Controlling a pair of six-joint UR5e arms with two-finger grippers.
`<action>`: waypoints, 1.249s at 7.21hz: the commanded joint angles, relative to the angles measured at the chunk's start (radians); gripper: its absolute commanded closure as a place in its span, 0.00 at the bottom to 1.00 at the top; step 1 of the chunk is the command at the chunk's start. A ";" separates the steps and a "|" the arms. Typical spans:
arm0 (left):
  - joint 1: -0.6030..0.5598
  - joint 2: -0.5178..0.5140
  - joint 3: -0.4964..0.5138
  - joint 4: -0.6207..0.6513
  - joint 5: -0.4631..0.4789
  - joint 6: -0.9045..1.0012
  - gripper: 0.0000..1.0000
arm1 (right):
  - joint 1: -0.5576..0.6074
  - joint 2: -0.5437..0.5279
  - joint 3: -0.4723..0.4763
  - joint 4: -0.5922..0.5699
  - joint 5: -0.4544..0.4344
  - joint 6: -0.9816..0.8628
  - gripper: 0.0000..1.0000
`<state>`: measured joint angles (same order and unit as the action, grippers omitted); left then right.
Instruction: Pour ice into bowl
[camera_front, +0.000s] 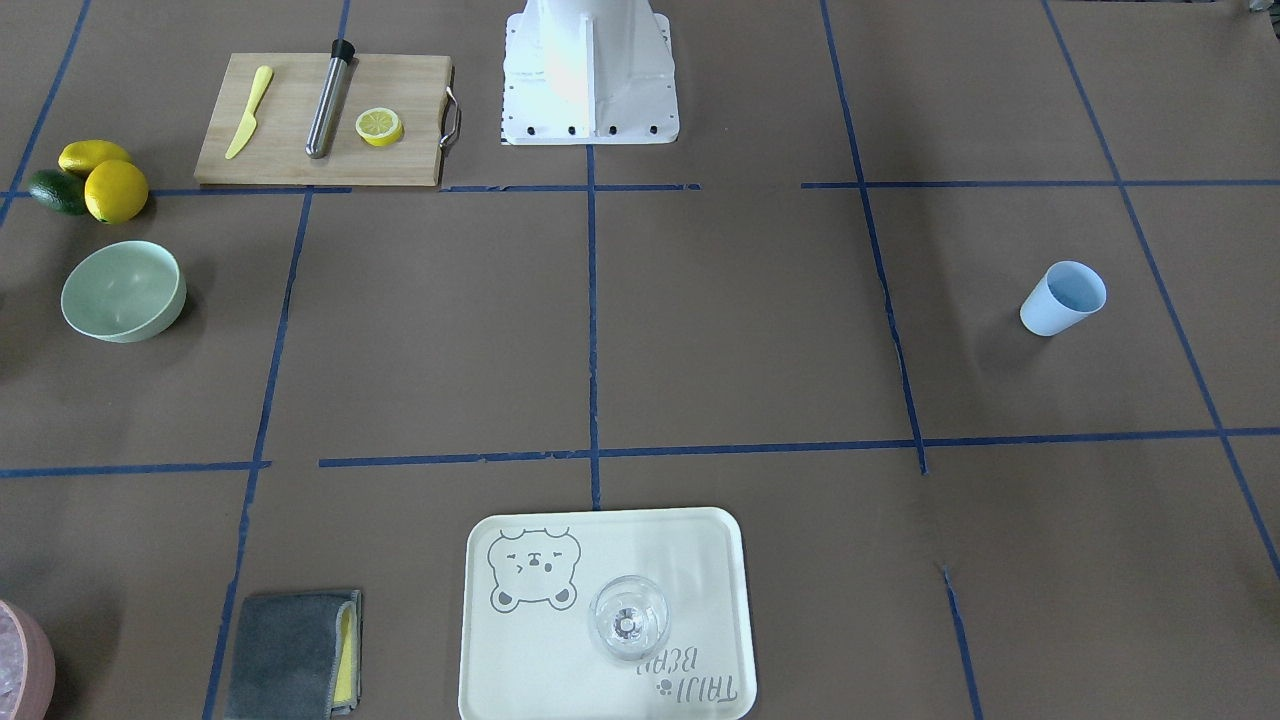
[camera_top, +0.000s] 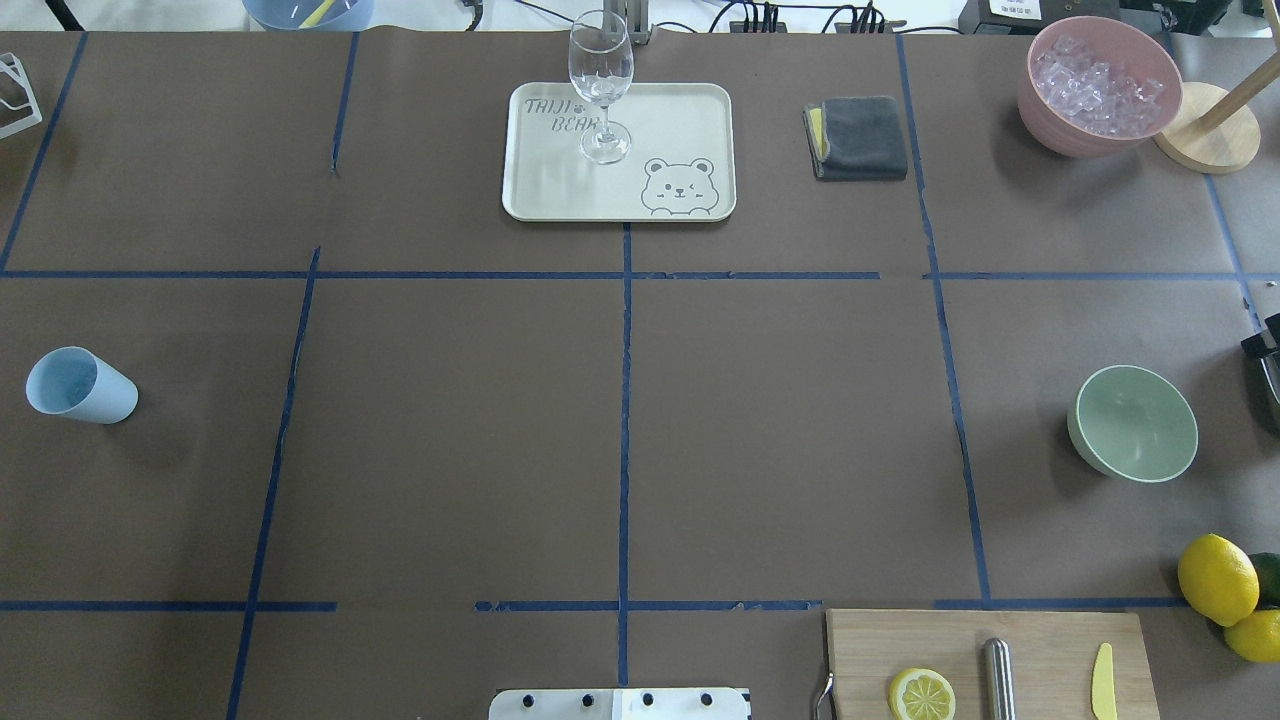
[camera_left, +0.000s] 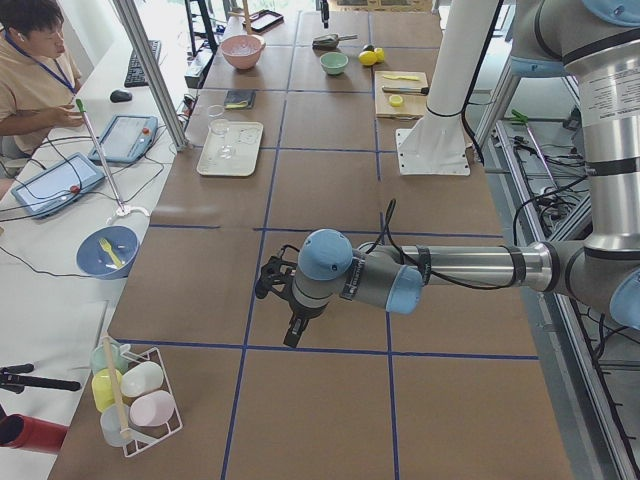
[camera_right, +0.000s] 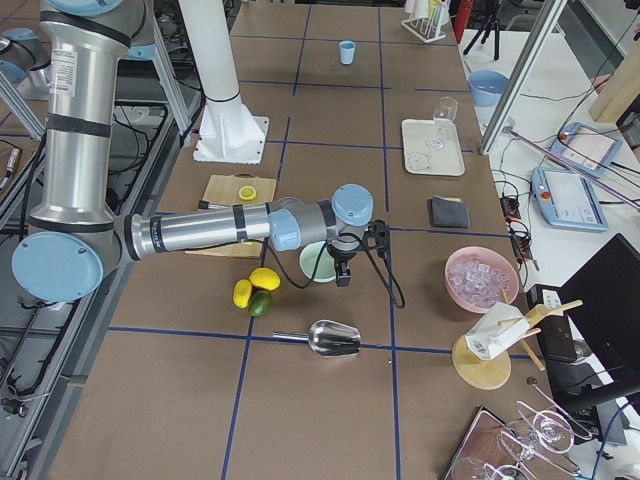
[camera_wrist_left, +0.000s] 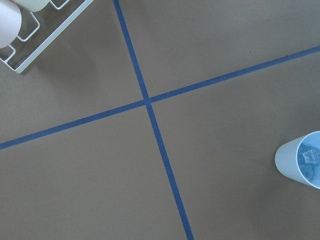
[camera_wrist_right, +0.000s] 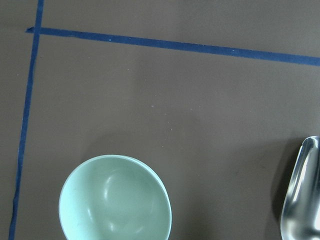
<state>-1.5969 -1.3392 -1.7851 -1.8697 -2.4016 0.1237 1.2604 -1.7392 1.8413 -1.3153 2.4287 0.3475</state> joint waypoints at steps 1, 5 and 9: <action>0.000 0.000 0.000 -0.002 -0.002 0.001 0.00 | -0.132 -0.036 -0.115 0.402 -0.071 0.383 0.00; -0.002 0.000 -0.010 -0.002 -0.002 0.004 0.00 | -0.255 -0.037 -0.237 0.633 -0.145 0.576 0.00; -0.003 0.000 -0.019 -0.002 -0.004 0.004 0.00 | -0.273 -0.072 -0.231 0.634 -0.175 0.565 1.00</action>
<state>-1.5989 -1.3392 -1.8002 -1.8715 -2.4051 0.1273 0.9891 -1.7953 1.6045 -0.6833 2.2545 0.9170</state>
